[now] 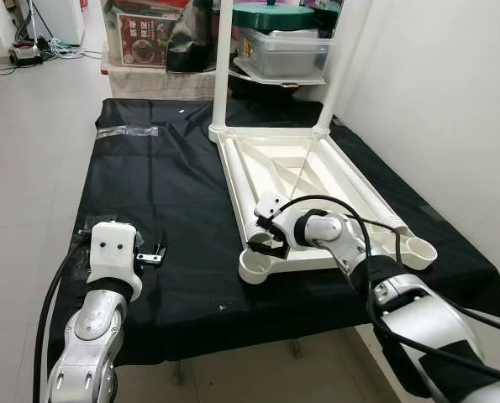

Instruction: Building children table

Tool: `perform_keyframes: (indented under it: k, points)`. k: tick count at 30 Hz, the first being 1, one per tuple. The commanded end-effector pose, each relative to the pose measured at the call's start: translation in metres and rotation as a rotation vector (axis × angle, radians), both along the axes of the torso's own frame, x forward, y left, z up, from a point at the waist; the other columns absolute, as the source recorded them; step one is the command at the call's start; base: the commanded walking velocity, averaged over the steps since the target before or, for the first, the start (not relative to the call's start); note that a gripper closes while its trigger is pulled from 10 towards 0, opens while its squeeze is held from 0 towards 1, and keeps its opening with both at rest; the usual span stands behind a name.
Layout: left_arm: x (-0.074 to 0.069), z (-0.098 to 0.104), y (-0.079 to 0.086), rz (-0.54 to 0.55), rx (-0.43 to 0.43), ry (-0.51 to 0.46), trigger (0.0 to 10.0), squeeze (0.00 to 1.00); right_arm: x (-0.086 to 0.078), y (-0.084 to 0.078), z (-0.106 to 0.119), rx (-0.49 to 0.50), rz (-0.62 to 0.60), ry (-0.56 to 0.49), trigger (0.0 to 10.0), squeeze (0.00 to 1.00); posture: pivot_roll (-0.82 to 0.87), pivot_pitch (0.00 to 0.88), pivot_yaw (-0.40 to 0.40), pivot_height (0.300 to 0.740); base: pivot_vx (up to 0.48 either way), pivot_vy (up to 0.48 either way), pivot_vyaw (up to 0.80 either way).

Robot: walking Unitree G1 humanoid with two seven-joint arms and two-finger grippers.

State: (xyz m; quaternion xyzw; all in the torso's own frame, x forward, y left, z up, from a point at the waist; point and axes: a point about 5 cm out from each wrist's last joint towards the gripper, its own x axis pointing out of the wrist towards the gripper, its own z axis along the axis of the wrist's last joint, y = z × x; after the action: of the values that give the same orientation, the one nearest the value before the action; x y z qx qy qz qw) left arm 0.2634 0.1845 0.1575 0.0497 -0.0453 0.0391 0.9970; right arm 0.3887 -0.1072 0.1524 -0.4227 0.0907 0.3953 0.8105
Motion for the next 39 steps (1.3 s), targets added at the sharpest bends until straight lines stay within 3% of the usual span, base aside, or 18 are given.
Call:
perform_keyframes:
  k: [1, 16, 20, 21, 23, 24, 26, 27, 29, 30, 33, 34, 36, 37, 39]
  points:
    - [0.0, -0.003, -0.002, -0.006, -0.001, 0.007, 10.0, 0.0, 0.0, -0.004, -0.005, -0.047, -0.02, 0.008, 10.0, 0.0, 0.11, 0.0, -0.13, 0.74, 0.0, 0.0, 0.0]
    - [0.0, -0.002, -0.002, -0.006, -0.004, 0.004, 10.0, 0.0, 0.006, -0.002, 0.003, -0.157, -0.052, -0.07, 10.0, 0.0, 0.11, 0.0, -0.135, 0.74, 0.0, 0.0, 0.0]
    - [0.0, -0.002, -0.002, -0.003, -0.004, 0.003, 10.0, 0.0, 0.011, -0.001, 0.008, -0.163, -0.125, -0.158, 10.0, 0.0, 0.11, 0.0, -0.137, 0.74, 0.0, 0.0, 0.0]
    - [0.001, -0.002, -0.002, -0.002, -0.004, 0.003, 10.0, 0.0, 0.014, 0.002, 0.013, -0.091, -0.194, -0.212, 10.0, 0.0, 0.11, 0.0, -0.137, 0.74, 0.0, 0.0, 0.0]
    - [0.001, -0.002, -0.002, -0.002, -0.004, 0.003, 10.0, 0.0, 0.014, 0.002, 0.013, -0.091, -0.194, -0.212, 10.0, 0.0, 0.11, 0.0, -0.137, 0.74, 0.0, 0.0, 0.0]
    - [0.001, -0.001, -0.002, -0.002, -0.003, 0.002, 10.0, 0.0, 0.016, 0.008, 0.018, 0.025, -0.286, -0.281, 10.0, 0.0, 0.1, 0.0, -0.137, 0.74, 0.0, 0.0, 0.0]
    - [0.001, -0.001, -0.002, -0.002, -0.003, 0.002, 10.0, 0.0, 0.016, 0.008, 0.018, 0.025, -0.286, -0.281, 10.0, 0.0, 0.1, 0.0, -0.137, 0.74, 0.0, 0.0, 0.0]
    - [0.002, -0.001, -0.003, -0.003, -0.002, 0.001, 10.0, 0.0, 0.016, 0.012, 0.019, 0.122, -0.358, -0.324, 10.0, 0.0, 0.11, 0.0, -0.135, 0.74, 0.0, 0.0, 0.0]
    - [0.002, -0.001, -0.003, -0.003, -0.002, 0.001, 10.0, 0.0, 0.016, 0.012, 0.019, 0.122, -0.358, -0.324, 10.0, 0.0, 0.11, 0.0, -0.135, 0.74, 0.0, 0.0, 0.0]
    - [0.002, -0.001, -0.002, -0.004, -0.002, 0.001, 10.0, 0.0, 0.016, 0.014, 0.019, 0.206, -0.429, -0.335, 10.0, 0.0, 0.11, 0.0, -0.135, 0.74, 0.0, 0.0, 0.0]
    - [0.002, -0.001, -0.002, -0.004, -0.002, 0.0, 10.0, 0.0, 0.016, 0.012, 0.02, 0.265, -0.479, -0.351, 10.0, 0.0, 0.11, 0.0, -0.142, 0.74, 0.0, 0.0, 0.0]
    - [0.002, -0.001, -0.002, -0.003, -0.002, -0.001, 10.0, 0.0, 0.016, 0.012, 0.02, 0.303, -0.5, -0.347, 4.9, 0.0, 0.11, 0.0, -0.142, 0.74, 0.0, 0.0, 0.0]
    - [0.002, -0.001, -0.002, -0.003, -0.002, -0.001, 10.0, 0.0, 0.016, 0.012, 0.02, 0.303, -0.5, -0.347, 4.9, 0.0, 0.11, 0.0, -0.142, 0.74, 0.0, 0.0, 0.0]
    - [0.002, 0.0, -0.002, -0.001, -0.002, -0.002, 10.0, 0.0, 0.014, 0.013, 0.016, 0.33, -0.501, -0.322, 0.0, 0.0, 0.12, 0.0, -0.147, 0.74, 0.0, 0.0, 0.0]
    - [0.002, 0.0, -0.002, 0.001, -0.002, -0.003, 10.0, 0.0, 0.012, 0.014, 0.011, 0.335, -0.49, -0.303, 0.0, 0.0, 0.12, 0.0, -0.149, 0.74, 0.0, 0.0, 0.0]
